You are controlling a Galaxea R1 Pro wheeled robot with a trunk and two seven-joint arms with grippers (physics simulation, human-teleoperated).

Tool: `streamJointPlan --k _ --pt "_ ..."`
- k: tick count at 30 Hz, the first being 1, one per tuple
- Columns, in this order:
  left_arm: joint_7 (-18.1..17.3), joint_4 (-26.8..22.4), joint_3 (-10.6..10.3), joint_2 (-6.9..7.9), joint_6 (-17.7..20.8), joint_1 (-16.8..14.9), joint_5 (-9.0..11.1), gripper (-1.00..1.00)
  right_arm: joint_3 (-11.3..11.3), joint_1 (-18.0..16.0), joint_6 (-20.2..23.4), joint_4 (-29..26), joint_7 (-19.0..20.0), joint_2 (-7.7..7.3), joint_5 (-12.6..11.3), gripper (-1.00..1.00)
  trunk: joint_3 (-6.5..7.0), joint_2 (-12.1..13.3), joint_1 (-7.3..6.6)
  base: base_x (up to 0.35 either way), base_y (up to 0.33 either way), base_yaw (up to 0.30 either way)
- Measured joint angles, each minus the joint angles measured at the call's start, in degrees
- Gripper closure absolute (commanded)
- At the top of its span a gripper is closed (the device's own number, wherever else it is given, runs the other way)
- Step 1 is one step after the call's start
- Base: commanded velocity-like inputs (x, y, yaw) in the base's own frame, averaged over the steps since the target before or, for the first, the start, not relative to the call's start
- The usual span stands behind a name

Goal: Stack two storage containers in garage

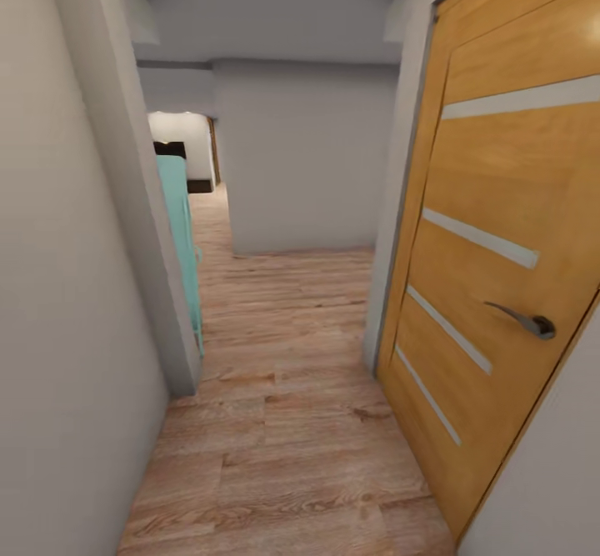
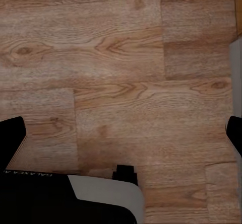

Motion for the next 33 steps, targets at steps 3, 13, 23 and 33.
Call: streamJointPlan --k 3,13,23,33 --pt "0.0 0.0 0.0 0.00 0.0 0.0 0.0 -1.00 0.0 0.0 0.0 0.0 0.0 0.02 0.0 -1.00 0.00 0.0 0.00 0.323 0.000 0.298" --pt "0.0 0.0 -0.1 -0.09 0.0 0.0 0.0 -1.00 0.0 0.0 0.0 0.0 0.0 0.01 0.0 -1.00 0.00 0.0 0.00 0.324 0.000 0.160" --pt "0.0 0.0 -0.1 -0.03 0.0 0.0 0.0 -1.00 0.0 0.0 0.1 0.0 -0.1 -0.05 0.3 -1.00 0.00 0.0 0.00 0.324 0.000 0.003" --pt "0.0 0.0 -0.1 -0.01 0.0 0.0 0.0 -1.00 0.1 0.0 0.1 0.0 -0.1 0.02 0.4 -1.00 0.00 0.0 0.00 0.324 0.000 0.000"
